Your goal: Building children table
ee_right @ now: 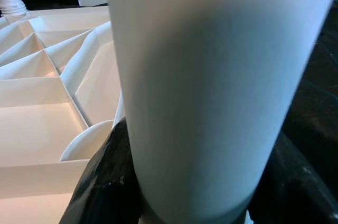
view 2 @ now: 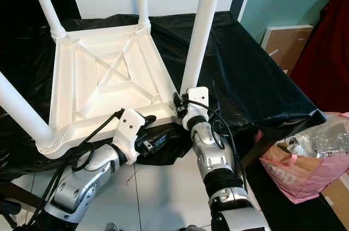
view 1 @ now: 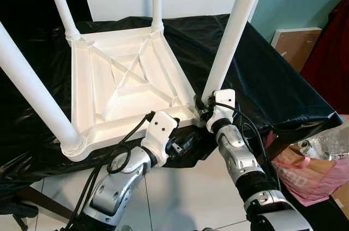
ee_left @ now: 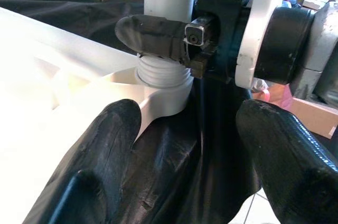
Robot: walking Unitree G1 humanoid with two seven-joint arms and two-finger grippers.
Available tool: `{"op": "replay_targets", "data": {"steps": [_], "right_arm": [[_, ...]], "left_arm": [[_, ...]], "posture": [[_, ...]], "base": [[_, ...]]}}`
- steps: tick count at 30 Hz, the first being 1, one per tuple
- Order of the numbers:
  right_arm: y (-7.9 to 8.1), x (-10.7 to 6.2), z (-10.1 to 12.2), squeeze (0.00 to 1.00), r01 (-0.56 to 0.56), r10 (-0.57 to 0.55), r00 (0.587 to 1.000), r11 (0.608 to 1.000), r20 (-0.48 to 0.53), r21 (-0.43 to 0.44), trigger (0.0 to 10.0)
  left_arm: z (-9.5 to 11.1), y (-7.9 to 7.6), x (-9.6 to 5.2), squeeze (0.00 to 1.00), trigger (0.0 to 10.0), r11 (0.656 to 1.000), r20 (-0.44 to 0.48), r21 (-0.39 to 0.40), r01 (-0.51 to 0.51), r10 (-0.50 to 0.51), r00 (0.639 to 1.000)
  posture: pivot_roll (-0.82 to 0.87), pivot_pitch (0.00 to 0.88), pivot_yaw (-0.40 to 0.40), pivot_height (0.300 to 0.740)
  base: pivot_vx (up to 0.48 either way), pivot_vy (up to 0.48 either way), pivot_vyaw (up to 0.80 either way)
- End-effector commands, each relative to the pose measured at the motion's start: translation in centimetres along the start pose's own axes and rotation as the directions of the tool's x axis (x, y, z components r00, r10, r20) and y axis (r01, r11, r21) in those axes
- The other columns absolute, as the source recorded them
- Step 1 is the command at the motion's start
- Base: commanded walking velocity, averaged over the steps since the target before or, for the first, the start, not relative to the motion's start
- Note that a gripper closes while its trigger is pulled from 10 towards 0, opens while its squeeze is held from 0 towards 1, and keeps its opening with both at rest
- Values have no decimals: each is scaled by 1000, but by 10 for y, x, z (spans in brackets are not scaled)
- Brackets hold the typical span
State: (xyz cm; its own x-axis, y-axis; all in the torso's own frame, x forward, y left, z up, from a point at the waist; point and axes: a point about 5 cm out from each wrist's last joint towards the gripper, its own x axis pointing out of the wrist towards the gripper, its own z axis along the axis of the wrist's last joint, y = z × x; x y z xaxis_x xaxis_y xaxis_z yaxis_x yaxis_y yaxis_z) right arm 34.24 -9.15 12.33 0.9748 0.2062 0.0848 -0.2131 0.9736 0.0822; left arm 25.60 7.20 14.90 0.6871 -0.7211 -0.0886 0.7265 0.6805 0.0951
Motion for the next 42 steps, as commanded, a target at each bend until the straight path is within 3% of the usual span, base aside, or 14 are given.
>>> {"op": "replay_targets", "data": {"steps": [1,3,4,11,15,19,20,21,27,29,34,36,37,42], "right_arm": [[-3,-9,-21,0,45,-40,994,998,-99,41,10000],[-3,-9,-19,0,39,-35,995,998,-89,40,10000],[-3,-9,-17,1000,33,-30,997,999,-76,35,10000],[-6,-14,-7,1000,-94,94,996,995,5,26,10000],[-24,-18,-1,1000,-253,253,967,967,0,-40,10000],[-33,-17,1,1000,-313,312,950,948,-21,-58,10000],[-35,-15,3,722,-355,354,935,932,-34,-72,10000],[-36,-13,4,0,-391,388,920,917,-48,-85,10000],[-35,-9,6,0,-464,458,886,876,-80,-127,10000],[-28,1,7,0,-545,528,838,824,-138,-158,10000],[-25,6,6,0,-569,547,822,804,-162,-171,10000],[-25,7,5,0,-571,545,820,801,-175,-180,9294],[-26,8,4,0,-567,538,822,802,-187,-185,0],[-34,8,0,0,-553,517,828,815,-216,-170,0]], "left_arm": [[-1,-1,1,0,10000,1000,-1,5,10,-10,1000],[-1,-1,1,0,10000,1000,0,5,10,-10,1000],[-1,-1,0,0,10000,1000,0,7,9,-9,1000],[-1,-1,0,0,10000,1000,-1,16,9,-9,1000],[-1,2,-2,0,10000,1000,-5,23,1,-1,1000],[-1,2,-1,0,10000,1000,-5,23,2,-1,1000],[-1,2,-1,0,10000,1000,-5,23,3,-3,1000],[-1,2,-1,0,10000,1000,-5,23,5,-5,1000],[-1,2,-1,0,10000,1000,-4,23,9,-9,1000],[-1,2,0,0,10000,1000,-4,26,14,-13,1000],[0,2,0,0,10000,1000,-3,28,14,-14,1000],[0,2,0,0,10000,1000,-3,28,13,-13,1000],[0,2,0,0,10000,1000,-3,28,11,-11,1000],[0,3,-2,0,10000,1000,-4,24,-1,1,1000]], "posture": [[20,71,-72,740],[19,69,-72,740],[20,67,-72,740],[27,58,-73,740],[30,51,-73,740],[29,50,-73,740],[29,50,-73,740],[29,50,-73,740],[24,46,-66,740],[26,45,-64,740],[31,47,-65,740],[38,48,-69,740],[41,49,-71,740],[45,62,-77,740]], "base": [[0,0,0],[0,0,0],[0,0,0],[0,0,0],[0,0,0],[0,0,0],[0,0,0],[0,0,0],[0,0,0],[0,0,0],[0,0,0],[0,0,0],[0,0,0],[0,0,0]]}}
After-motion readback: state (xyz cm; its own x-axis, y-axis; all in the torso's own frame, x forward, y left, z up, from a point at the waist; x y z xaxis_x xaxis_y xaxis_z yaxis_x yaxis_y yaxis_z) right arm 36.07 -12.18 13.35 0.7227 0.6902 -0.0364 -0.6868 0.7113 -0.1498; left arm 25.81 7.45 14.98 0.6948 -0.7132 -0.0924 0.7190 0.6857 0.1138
